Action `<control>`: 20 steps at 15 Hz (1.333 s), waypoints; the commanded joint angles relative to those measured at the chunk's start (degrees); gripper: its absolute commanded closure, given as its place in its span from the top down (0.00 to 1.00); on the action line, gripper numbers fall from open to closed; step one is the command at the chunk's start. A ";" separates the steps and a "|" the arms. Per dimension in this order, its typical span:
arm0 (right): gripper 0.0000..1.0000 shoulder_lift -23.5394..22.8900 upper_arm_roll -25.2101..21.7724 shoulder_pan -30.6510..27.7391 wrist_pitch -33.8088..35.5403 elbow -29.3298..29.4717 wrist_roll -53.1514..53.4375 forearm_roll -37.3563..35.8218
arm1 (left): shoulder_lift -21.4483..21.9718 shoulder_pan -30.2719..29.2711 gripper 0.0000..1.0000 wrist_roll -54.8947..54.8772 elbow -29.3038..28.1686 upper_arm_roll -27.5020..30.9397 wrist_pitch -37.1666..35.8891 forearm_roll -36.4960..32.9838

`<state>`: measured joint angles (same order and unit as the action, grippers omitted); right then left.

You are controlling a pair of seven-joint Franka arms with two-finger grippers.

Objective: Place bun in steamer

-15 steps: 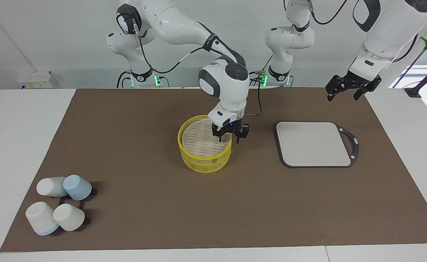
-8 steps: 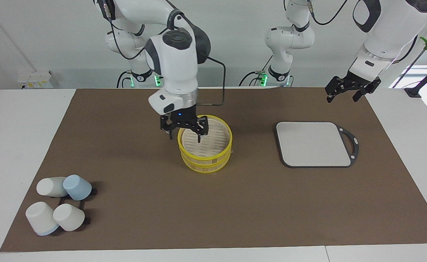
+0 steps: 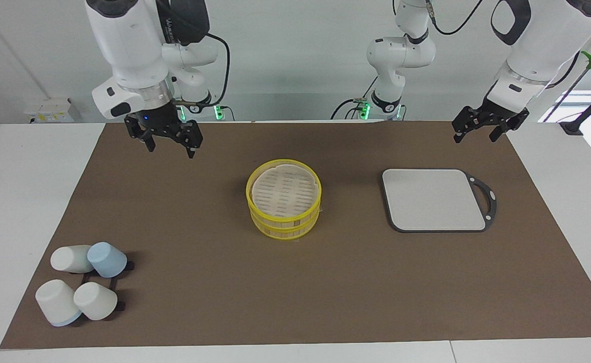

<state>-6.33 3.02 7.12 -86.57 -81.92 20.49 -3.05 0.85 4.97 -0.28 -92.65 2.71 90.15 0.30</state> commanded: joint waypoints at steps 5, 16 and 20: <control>1.00 7.12 -2.48 -3.17 -1.94 -10.54 -7.82 1.03 | 0.82 -0.31 1.00 -0.95 -1.49 0.11 1.61 0.93; 1.00 6.50 -8.65 -2.99 -4.58 -9.92 -14.78 4.46 | 0.82 -0.49 1.00 -1.04 -1.49 0.19 2.40 0.93; 1.00 6.59 -8.65 -2.55 -4.75 -10.01 -14.87 4.37 | 0.82 -0.49 1.00 -1.04 -1.49 0.11 2.40 0.93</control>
<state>-0.75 -5.18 4.27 -90.49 -90.64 6.95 0.03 0.85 4.94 -0.29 -92.71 2.82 91.29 0.30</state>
